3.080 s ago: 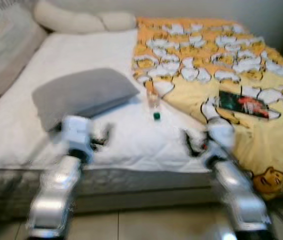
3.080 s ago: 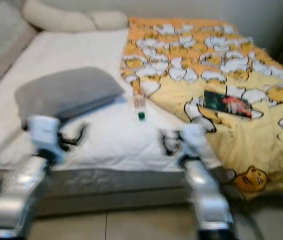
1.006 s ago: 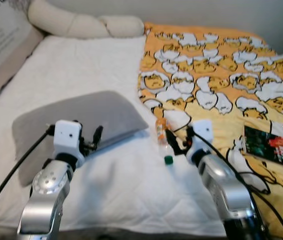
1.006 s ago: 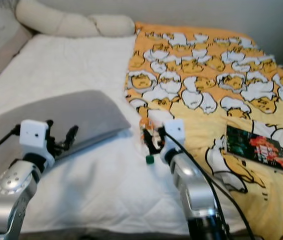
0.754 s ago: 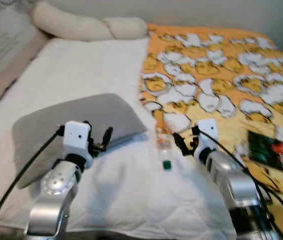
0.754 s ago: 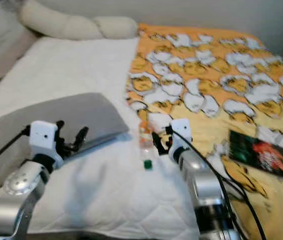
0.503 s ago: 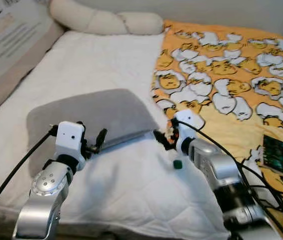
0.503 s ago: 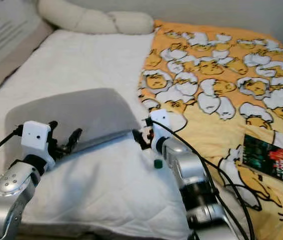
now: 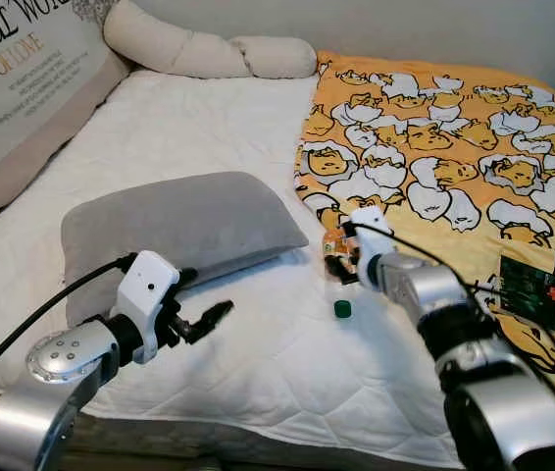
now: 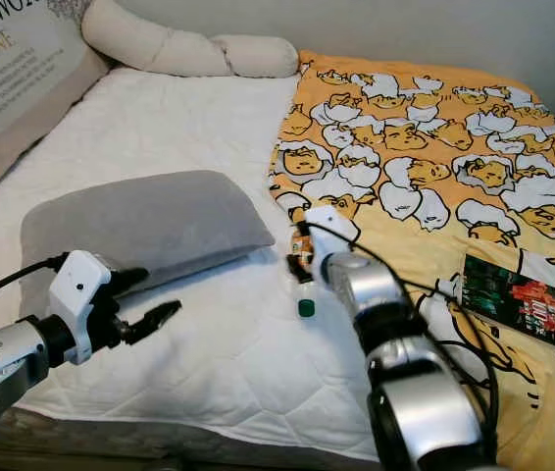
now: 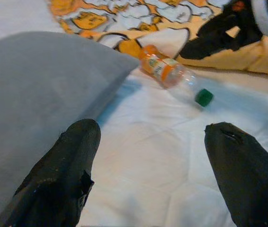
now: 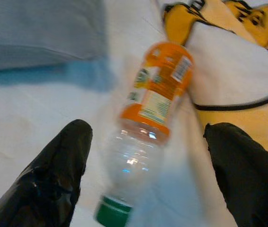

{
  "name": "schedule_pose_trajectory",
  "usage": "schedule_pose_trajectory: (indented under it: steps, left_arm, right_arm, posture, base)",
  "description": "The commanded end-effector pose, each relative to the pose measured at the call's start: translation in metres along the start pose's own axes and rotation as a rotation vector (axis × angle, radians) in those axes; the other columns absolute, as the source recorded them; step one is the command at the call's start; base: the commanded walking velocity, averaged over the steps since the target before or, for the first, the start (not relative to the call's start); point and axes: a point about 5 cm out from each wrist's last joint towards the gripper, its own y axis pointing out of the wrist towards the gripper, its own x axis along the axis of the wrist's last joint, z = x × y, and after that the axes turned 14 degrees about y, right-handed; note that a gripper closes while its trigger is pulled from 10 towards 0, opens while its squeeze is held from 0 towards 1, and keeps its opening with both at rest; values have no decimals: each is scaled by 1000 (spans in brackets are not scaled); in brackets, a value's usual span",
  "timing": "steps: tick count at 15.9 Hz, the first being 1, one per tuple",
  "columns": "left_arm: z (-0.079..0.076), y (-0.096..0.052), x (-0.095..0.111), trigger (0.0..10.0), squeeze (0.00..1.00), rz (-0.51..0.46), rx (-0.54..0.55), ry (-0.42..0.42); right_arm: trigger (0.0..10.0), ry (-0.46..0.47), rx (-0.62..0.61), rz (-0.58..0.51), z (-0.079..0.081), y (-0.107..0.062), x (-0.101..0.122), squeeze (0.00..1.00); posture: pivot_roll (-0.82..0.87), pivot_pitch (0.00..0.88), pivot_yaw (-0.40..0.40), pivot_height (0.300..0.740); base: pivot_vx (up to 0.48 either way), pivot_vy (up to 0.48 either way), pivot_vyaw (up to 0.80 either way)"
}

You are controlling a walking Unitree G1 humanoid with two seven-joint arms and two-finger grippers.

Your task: Clean up the room

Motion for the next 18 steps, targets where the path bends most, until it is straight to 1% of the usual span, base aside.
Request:
schedule_pose_trajectory:
  steps: [1,3,4,6,7,8,9,10,12,16,18]
  left_arm:
    - [0,0,8,10000,0,-15,-34,9]
    - [0,1,11,10000,0,-14,-66,36]
    - [-1,1,11,10000,0,-8,-93,44]
    - [-3,2,12,10000,0,-8,-121,46]
    - [-5,3,13,10000,0,-3,-142,51]
    - [-5,4,14,10000,0,-3,-150,55]
    - [-6,4,14,10000,0,-4,-152,56]
    - [-7,5,15,10000,0,-3,-162,60]
    - [-7,5,15,10000,0,-1,-168,62]
    - [-10,6,11,10000,0,19,-202,58]
    - [-11,6,12,10000,0,24,-214,62]
  right_arm:
    - [10000,6,-52,31,-8,1,2,0]
    - [10000,31,-74,83,-13,3,-1,0]
    - [10000,51,-60,125,-13,3,-5,0]
    - [10000,97,-24,160,-9,5,-10,0]
    - [6549,89,-24,183,-9,7,-17,0]
    - [2275,106,-22,186,-8,8,-20,0]
    - [941,115,-22,187,-8,8,-22,0]
    - [0,114,-35,194,-8,10,-27,0]
    - [0,111,-42,198,-7,11,-32,0]
    - [0,191,2,204,0,14,-45,0]
    - [0,194,-9,228,0,14,-52,0]
  posture:
    - [97,0,-25,740]
    - [92,0,-20,740]
    - [91,0,-18,740]
    - [94,0,-19,740]
    - [98,0,-19,740]
    - [101,0,-20,740]
    - [101,0,-20,740]
    - [108,0,-22,740]
    - [110,0,-23,740]
    - [116,0,-23,740]
    - [123,0,-21,740]
  base:
    - [0,0,0]
    - [0,0,0]
    - [0,0,0]
    - [0,0,0]
    - [0,0,0]
    - [0,0,0]
    - [0,0,0]
    - [0,0,0]
    - [0,0,0]
    - [0,0,0]
    - [0,0,0]
